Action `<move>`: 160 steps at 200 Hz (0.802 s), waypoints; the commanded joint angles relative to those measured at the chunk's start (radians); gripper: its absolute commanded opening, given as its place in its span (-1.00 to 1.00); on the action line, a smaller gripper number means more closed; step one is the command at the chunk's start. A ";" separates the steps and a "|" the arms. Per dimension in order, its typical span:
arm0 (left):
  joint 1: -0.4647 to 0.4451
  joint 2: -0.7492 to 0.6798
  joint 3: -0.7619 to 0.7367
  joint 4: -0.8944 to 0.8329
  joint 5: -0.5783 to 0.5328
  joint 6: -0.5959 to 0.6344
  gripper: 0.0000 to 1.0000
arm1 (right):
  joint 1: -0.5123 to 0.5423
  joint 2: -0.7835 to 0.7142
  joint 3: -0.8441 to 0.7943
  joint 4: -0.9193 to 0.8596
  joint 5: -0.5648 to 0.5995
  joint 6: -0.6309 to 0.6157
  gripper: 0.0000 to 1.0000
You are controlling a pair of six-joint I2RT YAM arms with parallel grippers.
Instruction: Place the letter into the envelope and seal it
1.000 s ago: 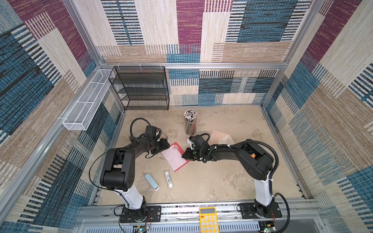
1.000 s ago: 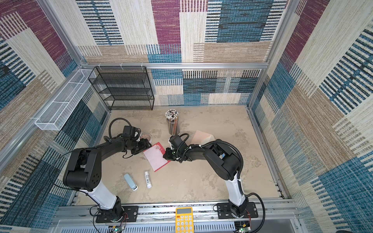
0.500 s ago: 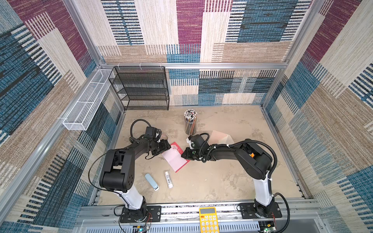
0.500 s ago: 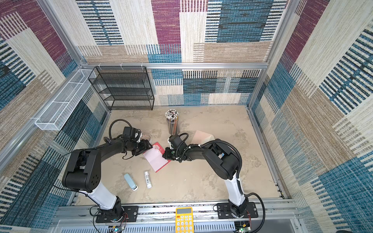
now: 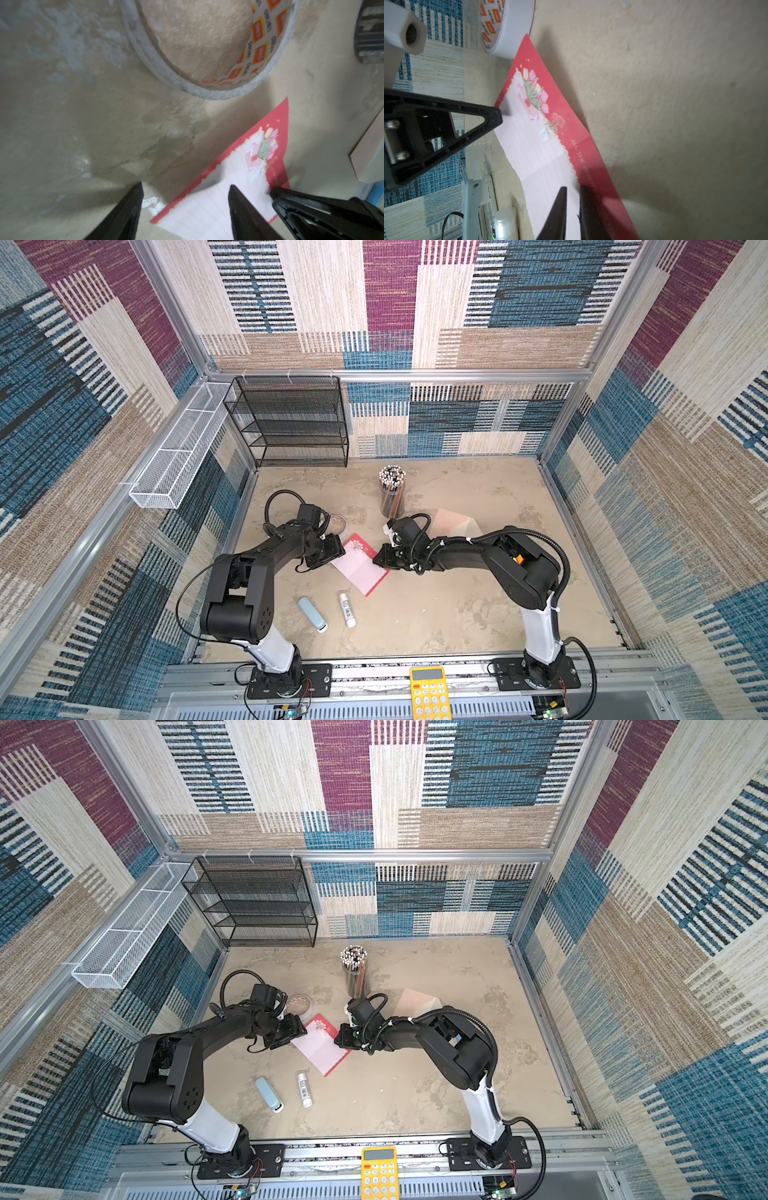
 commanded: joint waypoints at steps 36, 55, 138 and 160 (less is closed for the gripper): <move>-0.001 -0.012 -0.038 0.033 0.132 -0.033 0.22 | 0.001 0.014 -0.020 -0.152 0.060 -0.005 -0.65; 0.000 -0.024 -0.046 0.045 0.159 -0.038 0.16 | 0.000 0.013 -0.027 -0.148 0.059 -0.002 -0.65; 0.002 -0.060 -0.049 0.028 0.150 -0.030 -0.37 | 0.000 -0.003 -0.029 -0.149 0.062 0.001 -0.63; 0.003 -0.061 -0.050 0.036 0.151 -0.032 -0.61 | 0.001 -0.013 -0.022 -0.155 0.065 -0.002 -0.59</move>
